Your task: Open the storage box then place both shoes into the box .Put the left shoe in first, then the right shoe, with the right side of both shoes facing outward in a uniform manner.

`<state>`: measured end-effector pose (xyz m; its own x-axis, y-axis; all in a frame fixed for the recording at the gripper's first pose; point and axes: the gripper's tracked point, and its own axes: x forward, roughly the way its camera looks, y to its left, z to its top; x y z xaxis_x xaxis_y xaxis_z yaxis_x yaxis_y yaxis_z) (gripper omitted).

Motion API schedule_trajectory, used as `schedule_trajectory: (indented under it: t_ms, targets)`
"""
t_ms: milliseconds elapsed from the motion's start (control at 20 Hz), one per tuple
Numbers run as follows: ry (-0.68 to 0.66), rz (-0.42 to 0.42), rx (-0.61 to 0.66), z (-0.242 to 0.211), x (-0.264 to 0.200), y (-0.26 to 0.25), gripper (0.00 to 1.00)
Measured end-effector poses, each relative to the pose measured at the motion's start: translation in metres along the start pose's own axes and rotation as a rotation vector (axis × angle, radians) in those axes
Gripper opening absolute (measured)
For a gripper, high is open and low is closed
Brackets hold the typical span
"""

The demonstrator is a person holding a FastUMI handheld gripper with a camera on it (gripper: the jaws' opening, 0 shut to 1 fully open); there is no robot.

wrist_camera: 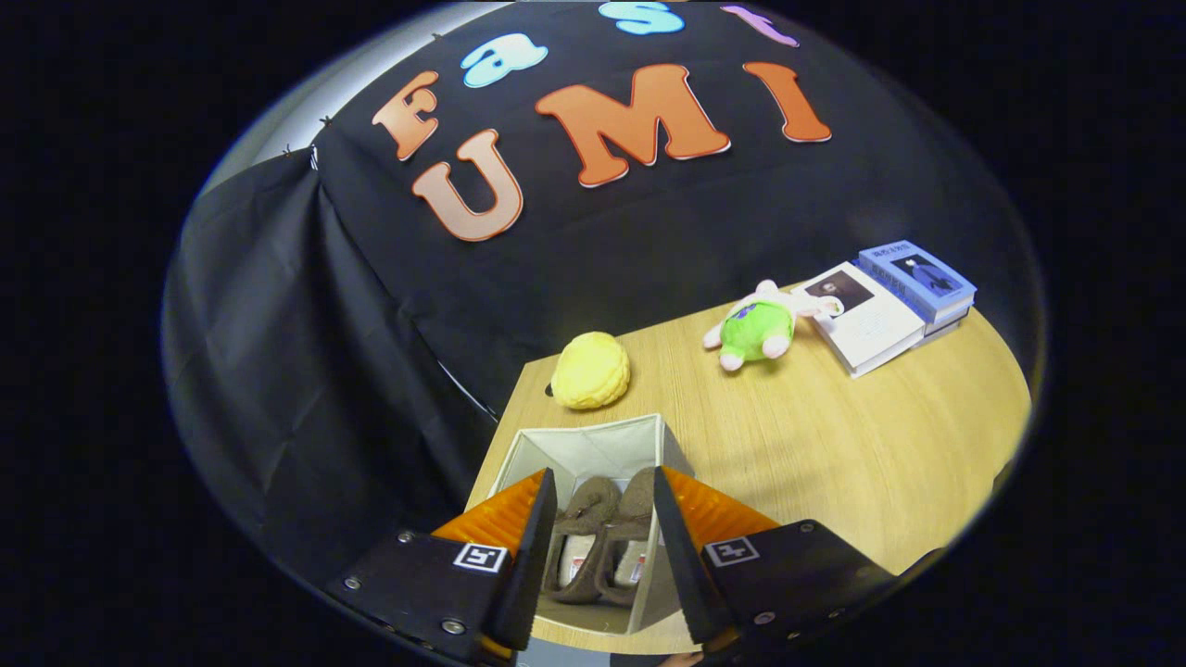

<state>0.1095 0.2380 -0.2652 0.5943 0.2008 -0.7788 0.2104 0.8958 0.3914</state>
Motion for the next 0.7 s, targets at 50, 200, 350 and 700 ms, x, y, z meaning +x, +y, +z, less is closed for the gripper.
schedule_trajectory:
  t_ms: [50,200,350,700]
  targets:
    - [-0.028,-0.012,-0.025,0.007,-0.008,-0.008,0.68]
    - [-0.151,-0.053,-0.098,0.036,-0.03,-0.033,0.77]
    - [-0.276,-0.079,-0.199,0.068,-0.054,-0.053,0.84]
    - [-0.554,-0.136,-0.413,0.129,-0.126,-0.087,0.94]
